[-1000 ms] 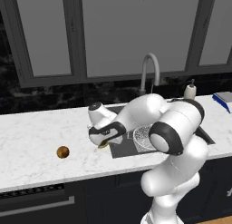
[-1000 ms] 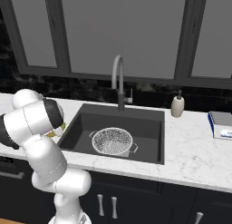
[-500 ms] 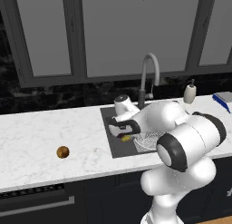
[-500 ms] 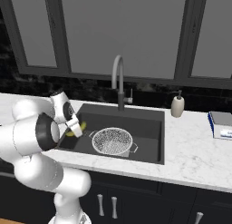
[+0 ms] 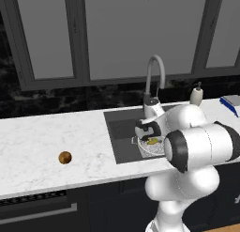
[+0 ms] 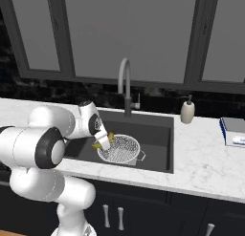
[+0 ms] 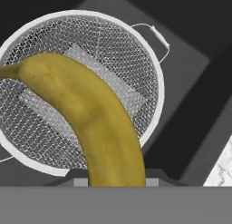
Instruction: Put the colander in the sink, put the pear, banana in the colander, and turn on the sink faucet and pour water over the colander.
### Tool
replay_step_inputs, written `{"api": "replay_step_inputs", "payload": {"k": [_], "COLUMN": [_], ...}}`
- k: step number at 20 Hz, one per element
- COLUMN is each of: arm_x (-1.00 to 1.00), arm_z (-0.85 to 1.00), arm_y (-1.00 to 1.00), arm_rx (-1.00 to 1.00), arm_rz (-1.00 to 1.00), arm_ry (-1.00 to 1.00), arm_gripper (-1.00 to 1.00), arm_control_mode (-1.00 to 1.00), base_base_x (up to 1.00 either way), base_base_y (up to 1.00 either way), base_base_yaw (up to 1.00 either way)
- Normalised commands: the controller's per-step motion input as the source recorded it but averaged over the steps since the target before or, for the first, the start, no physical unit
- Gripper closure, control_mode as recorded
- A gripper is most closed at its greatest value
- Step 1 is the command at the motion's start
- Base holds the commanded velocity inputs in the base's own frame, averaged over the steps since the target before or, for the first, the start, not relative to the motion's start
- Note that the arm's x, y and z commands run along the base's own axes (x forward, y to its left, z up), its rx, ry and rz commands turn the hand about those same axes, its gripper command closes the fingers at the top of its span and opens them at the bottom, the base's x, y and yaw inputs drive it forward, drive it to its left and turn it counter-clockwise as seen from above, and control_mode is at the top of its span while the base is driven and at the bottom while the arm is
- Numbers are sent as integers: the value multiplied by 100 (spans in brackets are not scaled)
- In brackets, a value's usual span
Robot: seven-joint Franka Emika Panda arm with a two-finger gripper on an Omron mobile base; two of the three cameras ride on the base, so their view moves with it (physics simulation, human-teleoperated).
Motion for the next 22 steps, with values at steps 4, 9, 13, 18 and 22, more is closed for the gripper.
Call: {"api": "replay_step_inputs", "payload": {"k": [4,9,13,18,22], "arm_x": [42,31,23,20,24], "arm_z": [-25,-37,-39,-37,-36], "arm_y": [-47,-6,0,0,-3], "arm_rx": [0,0,0,0,0], "arm_rz": [0,0,0,0,0], "arm_ry": [0,0,0,0,0], "arm_gripper": [100,100,100,100,100], "arm_control_mode": [-100,-100,-100,-100,-100], "base_base_x": [0,0,0,0,0], "base_base_y": [0,0,0,0,0], "base_base_yaw": [0,0,0,0,0]}}
